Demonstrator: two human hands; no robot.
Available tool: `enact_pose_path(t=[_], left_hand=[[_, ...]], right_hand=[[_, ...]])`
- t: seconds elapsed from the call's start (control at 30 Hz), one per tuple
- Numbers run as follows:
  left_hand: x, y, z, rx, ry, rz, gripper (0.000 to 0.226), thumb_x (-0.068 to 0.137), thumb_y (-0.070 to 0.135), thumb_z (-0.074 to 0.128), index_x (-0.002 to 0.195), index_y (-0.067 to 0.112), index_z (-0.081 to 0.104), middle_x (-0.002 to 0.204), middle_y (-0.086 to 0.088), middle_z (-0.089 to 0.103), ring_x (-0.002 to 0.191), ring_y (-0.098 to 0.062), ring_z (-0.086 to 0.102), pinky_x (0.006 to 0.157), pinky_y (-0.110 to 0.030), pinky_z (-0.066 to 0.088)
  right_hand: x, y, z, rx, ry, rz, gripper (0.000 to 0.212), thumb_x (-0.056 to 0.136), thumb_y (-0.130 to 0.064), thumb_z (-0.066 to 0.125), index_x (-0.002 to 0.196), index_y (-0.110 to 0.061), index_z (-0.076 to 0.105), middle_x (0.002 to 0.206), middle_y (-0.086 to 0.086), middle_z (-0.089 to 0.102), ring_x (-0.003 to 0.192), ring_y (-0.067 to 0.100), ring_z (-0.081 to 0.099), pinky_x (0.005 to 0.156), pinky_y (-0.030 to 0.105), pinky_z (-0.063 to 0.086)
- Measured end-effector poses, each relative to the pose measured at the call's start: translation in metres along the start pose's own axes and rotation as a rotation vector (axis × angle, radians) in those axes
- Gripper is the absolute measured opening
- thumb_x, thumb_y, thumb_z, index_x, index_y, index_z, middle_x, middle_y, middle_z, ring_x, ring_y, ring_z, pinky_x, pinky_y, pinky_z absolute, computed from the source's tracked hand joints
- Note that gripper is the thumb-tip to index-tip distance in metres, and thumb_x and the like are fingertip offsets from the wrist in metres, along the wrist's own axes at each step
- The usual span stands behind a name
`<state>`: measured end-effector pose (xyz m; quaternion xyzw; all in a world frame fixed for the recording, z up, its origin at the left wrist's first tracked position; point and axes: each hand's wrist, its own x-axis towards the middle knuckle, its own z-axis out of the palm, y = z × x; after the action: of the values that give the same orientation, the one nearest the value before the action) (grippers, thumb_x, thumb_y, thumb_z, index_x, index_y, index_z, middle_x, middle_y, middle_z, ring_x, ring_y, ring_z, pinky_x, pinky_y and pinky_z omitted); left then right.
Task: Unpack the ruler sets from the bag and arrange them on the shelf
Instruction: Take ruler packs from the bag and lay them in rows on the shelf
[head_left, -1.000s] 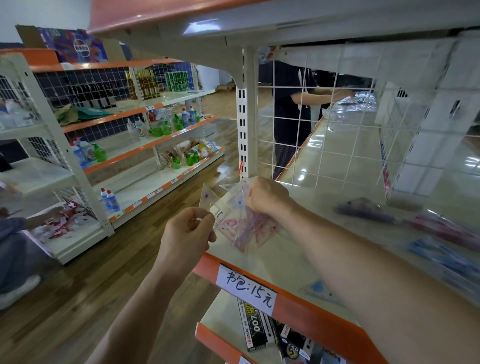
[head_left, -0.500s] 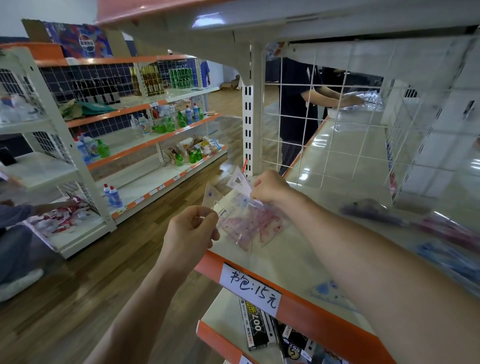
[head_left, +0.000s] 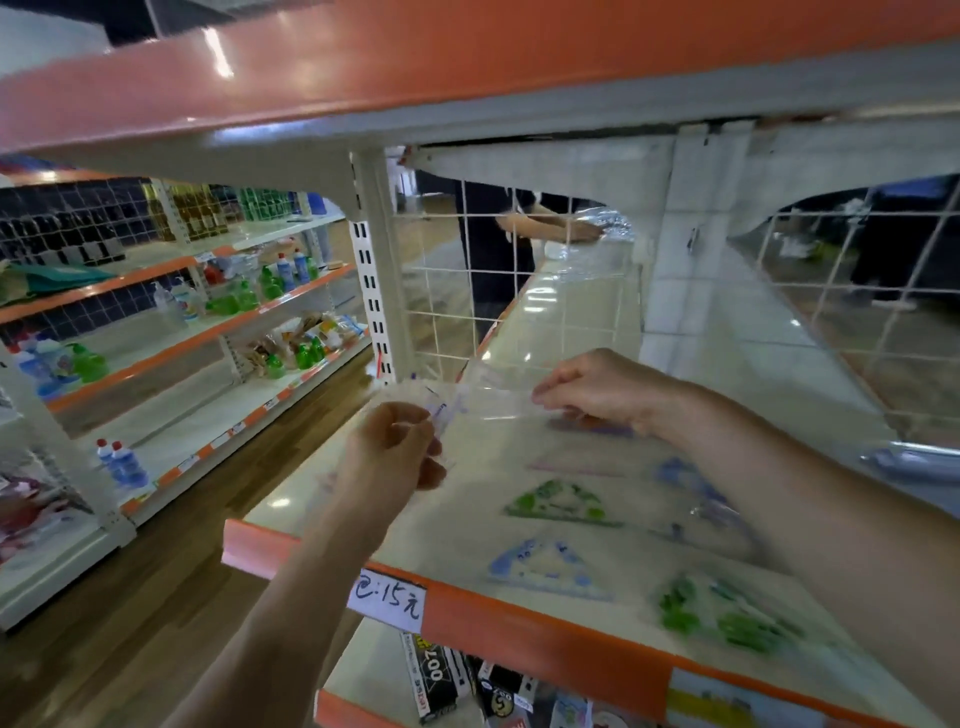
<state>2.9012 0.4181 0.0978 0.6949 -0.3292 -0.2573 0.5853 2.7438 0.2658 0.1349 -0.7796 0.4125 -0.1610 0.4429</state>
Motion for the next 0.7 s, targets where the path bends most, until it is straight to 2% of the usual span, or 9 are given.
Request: enact_pose_path(t=[0.1, 0.2, 0.3, 0.4, 0.43, 0.5, 0.53, 0.7], left_hand=[[-0.002, 0.008, 0.032, -0.014, -0.072, 0.045, 0.008, 0.094, 0.006, 0.05, 0.096, 0.012, 0.056, 0.085, -0.01, 0.064, 0.058, -0.019, 0.058, 0.064, -0.036, 0.054], [-0.001, 0.014, 0.06, 0.038, -0.128, 0.081, 0.013, 0.091, 0.004, 0.055, 0.087, 0.017, 0.054, 0.082, -0.007, 0.065, 0.054, -0.017, 0.054, 0.051, -0.03, 0.042], [-0.001, 0.02, 0.084, 0.082, -0.187, 0.109, 0.014, 0.087, 0.008, 0.061, 0.082, 0.02, 0.057, 0.071, -0.008, 0.063, 0.055, -0.019, 0.053, 0.054, -0.031, 0.039], [-0.006, 0.029, 0.105, 0.079, -0.266, 0.127, 0.014, 0.087, 0.009, 0.062, 0.078, 0.02, 0.06, 0.06, -0.005, 0.057, 0.054, -0.017, 0.051, 0.052, -0.028, 0.038], [-0.008, 0.032, 0.111, 0.072, -0.289, 0.129, 0.014, 0.087, 0.009, 0.062, 0.077, 0.019, 0.061, 0.058, -0.005, 0.056, 0.053, -0.016, 0.05, 0.05, -0.026, 0.037], [-0.011, 0.039, 0.121, 0.033, -0.325, 0.133, 0.014, 0.087, 0.007, 0.062, 0.077, 0.017, 0.062, 0.058, -0.004, 0.056, 0.051, -0.015, 0.049, 0.047, -0.025, 0.036], [-0.013, 0.041, 0.125, 0.008, -0.34, 0.133, 0.013, 0.087, 0.006, 0.062, 0.078, 0.016, 0.063, 0.058, -0.003, 0.056, 0.05, -0.014, 0.05, 0.046, -0.024, 0.036], [-0.018, 0.047, 0.136, -0.056, -0.356, 0.11, 0.005, 0.087, 0.009, 0.063, 0.086, 0.014, 0.065, 0.06, -0.001, 0.056, 0.05, -0.011, 0.05, 0.044, -0.019, 0.037]], right_hand=[[-0.029, 0.021, -0.033, -0.033, 0.062, 0.011, 0.005, 0.086, -0.019, 0.068, 0.09, -0.016, 0.071, 0.077, -0.001, 0.062, 0.067, 0.008, 0.055, 0.058, 0.019, 0.046], [-0.054, 0.039, -0.06, -0.037, 0.118, 0.043, 0.009, 0.086, -0.022, 0.069, 0.094, -0.019, 0.071, 0.081, -0.002, 0.063, 0.07, 0.006, 0.056, 0.058, 0.015, 0.046], [-0.073, 0.052, -0.082, 0.033, 0.188, 0.068, 0.007, 0.085, -0.019, 0.07, 0.092, -0.018, 0.072, 0.083, 0.003, 0.066, 0.073, 0.01, 0.059, 0.058, 0.015, 0.048], [-0.09, 0.06, -0.099, 0.109, 0.253, 0.068, 0.012, 0.086, -0.011, 0.068, 0.097, -0.01, 0.071, 0.08, 0.006, 0.068, 0.069, 0.012, 0.062, 0.064, 0.022, 0.053], [-0.095, 0.062, -0.103, 0.13, 0.271, 0.068, 0.011, 0.086, -0.011, 0.068, 0.097, -0.01, 0.071, 0.08, 0.006, 0.069, 0.067, 0.011, 0.063, 0.06, 0.02, 0.054], [-0.105, 0.066, -0.109, 0.152, 0.315, 0.062, 0.007, 0.088, -0.013, 0.067, 0.094, -0.013, 0.07, 0.08, 0.003, 0.07, 0.063, 0.007, 0.064, 0.05, 0.015, 0.048], [-0.108, 0.068, -0.111, 0.155, 0.343, 0.053, 0.007, 0.088, -0.014, 0.067, 0.093, -0.015, 0.071, 0.08, 0.002, 0.071, 0.062, 0.005, 0.065, 0.049, 0.014, 0.047], [-0.119, 0.079, -0.119, 0.203, 0.416, 0.029, 0.011, 0.091, -0.009, 0.062, 0.093, -0.016, 0.07, 0.084, 0.003, 0.07, 0.07, 0.007, 0.064, 0.059, 0.015, 0.05]])
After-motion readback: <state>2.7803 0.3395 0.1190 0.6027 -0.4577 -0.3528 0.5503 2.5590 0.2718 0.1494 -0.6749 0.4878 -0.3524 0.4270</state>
